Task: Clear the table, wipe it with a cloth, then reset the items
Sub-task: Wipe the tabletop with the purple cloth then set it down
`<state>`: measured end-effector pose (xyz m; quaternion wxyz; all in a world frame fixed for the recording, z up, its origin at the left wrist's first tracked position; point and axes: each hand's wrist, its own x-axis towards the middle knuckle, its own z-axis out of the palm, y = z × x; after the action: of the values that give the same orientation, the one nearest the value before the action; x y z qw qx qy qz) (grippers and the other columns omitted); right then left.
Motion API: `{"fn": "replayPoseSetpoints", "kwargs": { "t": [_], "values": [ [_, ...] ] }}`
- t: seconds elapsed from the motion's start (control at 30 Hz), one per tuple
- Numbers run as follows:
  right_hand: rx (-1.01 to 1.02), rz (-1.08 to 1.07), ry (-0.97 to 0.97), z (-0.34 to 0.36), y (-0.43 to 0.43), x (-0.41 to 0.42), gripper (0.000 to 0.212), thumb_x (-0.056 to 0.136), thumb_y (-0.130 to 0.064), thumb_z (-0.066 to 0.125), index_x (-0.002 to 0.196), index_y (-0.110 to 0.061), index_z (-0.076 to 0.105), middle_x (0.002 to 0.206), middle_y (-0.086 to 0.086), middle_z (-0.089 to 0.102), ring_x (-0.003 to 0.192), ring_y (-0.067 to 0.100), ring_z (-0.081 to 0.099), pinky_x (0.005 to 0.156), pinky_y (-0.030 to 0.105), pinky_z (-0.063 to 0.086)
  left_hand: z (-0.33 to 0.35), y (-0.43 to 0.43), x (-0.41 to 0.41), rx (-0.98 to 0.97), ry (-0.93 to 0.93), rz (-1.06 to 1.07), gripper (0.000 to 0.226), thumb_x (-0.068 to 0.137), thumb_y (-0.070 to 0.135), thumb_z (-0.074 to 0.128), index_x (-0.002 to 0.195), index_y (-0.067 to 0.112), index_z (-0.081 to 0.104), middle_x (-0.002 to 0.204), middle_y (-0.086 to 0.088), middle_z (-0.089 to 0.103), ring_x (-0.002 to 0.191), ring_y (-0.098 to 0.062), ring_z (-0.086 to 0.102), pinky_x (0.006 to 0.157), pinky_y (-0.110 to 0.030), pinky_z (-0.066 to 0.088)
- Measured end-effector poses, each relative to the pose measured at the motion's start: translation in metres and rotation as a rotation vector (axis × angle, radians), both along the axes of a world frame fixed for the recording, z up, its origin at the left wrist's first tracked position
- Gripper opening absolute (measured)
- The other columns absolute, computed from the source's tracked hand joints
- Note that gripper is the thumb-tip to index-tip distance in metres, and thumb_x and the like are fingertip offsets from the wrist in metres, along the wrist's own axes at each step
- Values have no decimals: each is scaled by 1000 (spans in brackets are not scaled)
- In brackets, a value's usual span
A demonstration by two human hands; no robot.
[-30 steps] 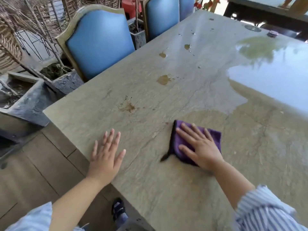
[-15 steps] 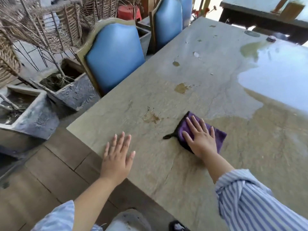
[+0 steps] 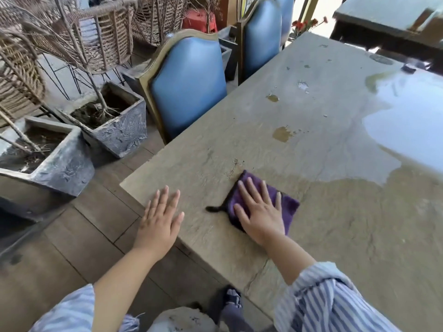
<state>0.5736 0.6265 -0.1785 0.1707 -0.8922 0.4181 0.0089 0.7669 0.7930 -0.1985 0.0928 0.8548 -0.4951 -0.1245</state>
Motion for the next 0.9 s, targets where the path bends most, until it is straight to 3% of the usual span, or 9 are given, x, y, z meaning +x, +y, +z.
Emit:
{"fn": "replayPoseSetpoints", "kwargs": {
  "t": [0.13, 0.2, 0.27, 0.33, 0.53, 0.6, 0.7, 0.73, 0.9],
  "values": [
    [-4, 605, -4, 7, 6, -11, 57, 92, -59, 29, 142, -54, 3, 153, -28, -5, 144, 7, -12, 115, 40, -11, 2, 0, 3, -1, 42, -6, 86, 70, 71, -29, 145, 33, -11, 154, 5, -23, 140, -11, -27, 109, -20, -27],
    [-28, 459, 10, 1, -31, -4, 56, 91, -61, 28, 142, -53, 5, 152, -28, -3, 145, 7, -7, 117, 40, -6, 3, 4, 9, 10, 50, 0, 87, 67, 72, -31, 144, 34, -15, 153, 7, -25, 140, -8, -28, 113, -25, -20],
    [-16, 38, 17, 0, -52, 11, 57, 92, -59, 26, 144, -50, 5, 154, -24, -3, 146, 11, -5, 118, 45, -3, 4, 10, 17, 25, 55, 38, 90, 65, 73, -32, 143, 32, -18, 152, 11, -26, 139, -5, -28, 113, -25, -18],
    [1, -144, 22, 0, -36, 35, 58, 93, -55, 24, 146, -45, 2, 156, -19, -4, 146, 16, -9, 116, 50, -6, 6, 17, 25, 36, 50, 70, 91, 64, 74, -32, 143, 30, -18, 152, 12, -25, 139, -3, -26, 113, -25, -18],
    [14, 721, -23, 8, 1, 34, 56, 92, -58, 29, 143, -51, 8, 153, -27, -4, 144, 8, -13, 115, 40, -12, 7, 26, 41, 84, -6, 104, 95, 59, 73, -38, 142, 28, -23, 152, 13, -27, 139, -3, -26, 114, -29, -18],
    [-7, 569, -14, 2, -38, 45, 55, 92, -58, 31, 142, -52, 9, 152, -27, -2, 145, 7, -7, 117, 40, -6, 9, 28, 44, 93, 7, 119, 96, 58, 75, -37, 141, 30, -24, 150, 14, -30, 138, -2, -28, 113, -29, -20],
    [0, -19, -14, 1, -61, 83, 56, 93, -55, 29, 145, -47, 9, 156, -20, 2, 146, 15, -4, 116, 47, -5, 10, 31, 47, 96, 34, 148, 95, 58, 79, -32, 140, 31, -26, 149, 15, -32, 137, -2, -29, 112, -30, -22],
    [21, -56, -20, 2, -49, 99, 56, 93, -53, 28, 146, -45, 8, 157, -18, 2, 146, 17, -6, 115, 50, -7, 10, 31, 47, 93, 31, 153, 94, 58, 79, -31, 140, 31, -26, 149, 15, -32, 137, -2, -29, 112, -30, -21],
    [3, 705, -27, 6, 10, 120, 52, 95, -57, 23, 143, -53, 1, 154, -25, -4, 142, 7, -14, 113, 44, -14, 9, 40, 46, 76, 32, 197, 93, 59, 75, -35, 142, 34, -23, 149, 16, -29, 141, -4, -21, 113, -33, -18]
  ]
}}
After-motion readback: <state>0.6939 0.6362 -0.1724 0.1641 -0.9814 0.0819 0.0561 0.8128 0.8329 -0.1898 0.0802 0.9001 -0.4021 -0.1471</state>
